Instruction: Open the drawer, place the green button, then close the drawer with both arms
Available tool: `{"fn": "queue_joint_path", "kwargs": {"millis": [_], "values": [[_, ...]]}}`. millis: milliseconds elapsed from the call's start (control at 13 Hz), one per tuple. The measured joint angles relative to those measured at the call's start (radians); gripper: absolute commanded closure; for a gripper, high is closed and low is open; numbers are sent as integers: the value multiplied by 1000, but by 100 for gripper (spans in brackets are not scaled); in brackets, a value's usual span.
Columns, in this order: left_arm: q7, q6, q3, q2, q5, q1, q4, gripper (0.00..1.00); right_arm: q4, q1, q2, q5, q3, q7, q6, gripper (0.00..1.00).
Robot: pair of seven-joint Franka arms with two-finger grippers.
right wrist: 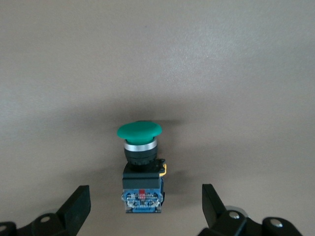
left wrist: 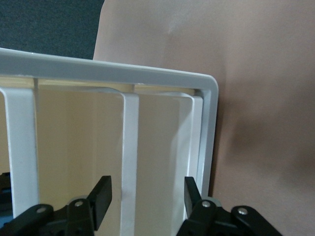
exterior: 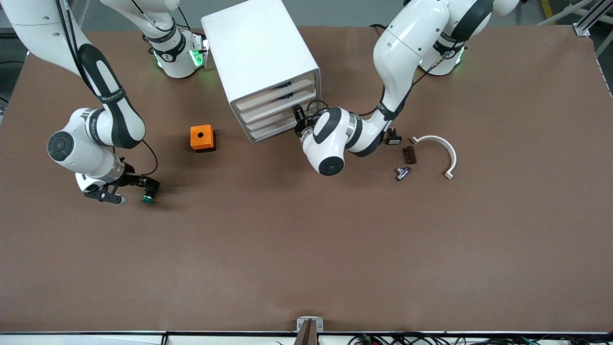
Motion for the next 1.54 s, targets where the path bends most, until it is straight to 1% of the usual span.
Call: {"fn": "queue_joint_path", "kwargs": {"millis": [77,154,231,308,538,615,769,846,923,1000,1077,1385,1462,1538], "values": [[0,0,0,4,-3,-6,0,51,-1,0,12,0,0,12,7,0],[0,1,0,11,-13,-14,0,64,-1,3,21,0,0,21,12,0],[0,8,0,18,-21,-23,1,87,-1,9,29,0,0,30,15,0],[0,11,0,21,-29,-28,4,100,-1,15,35,0,0,38,17,0],[1,-17,0,16,-44,-25,14,100,-1,22,42,0,0,54,17,0],[6,-19,2,17,-47,-22,14,100,-1,22,43,0,0,54,17,7],[33,-18,10,17,-50,-3,17,100,-1,22,43,0,0,54,17,34],[46,-16,15,17,-50,11,22,100,-1,22,43,0,0,54,17,43],[56,-13,20,17,-50,26,25,100,-1,22,43,0,-1,54,17,59],[70,-13,26,17,-51,40,29,100,-1,22,43,0,-1,54,16,86],[82,-14,33,17,-57,53,32,100,-1,22,43,0,-1,54,16,100],[110,-21,69,17,-66,85,47,100,1,22,42,0,-1,55,11,100],[114,-24,81,17,-66,88,54,66,9,22,37,0,-2,55,-7,100],[117,-27,91,17,-66,90,58,1,26,22,24,0,-2,62,-54,100]]}}
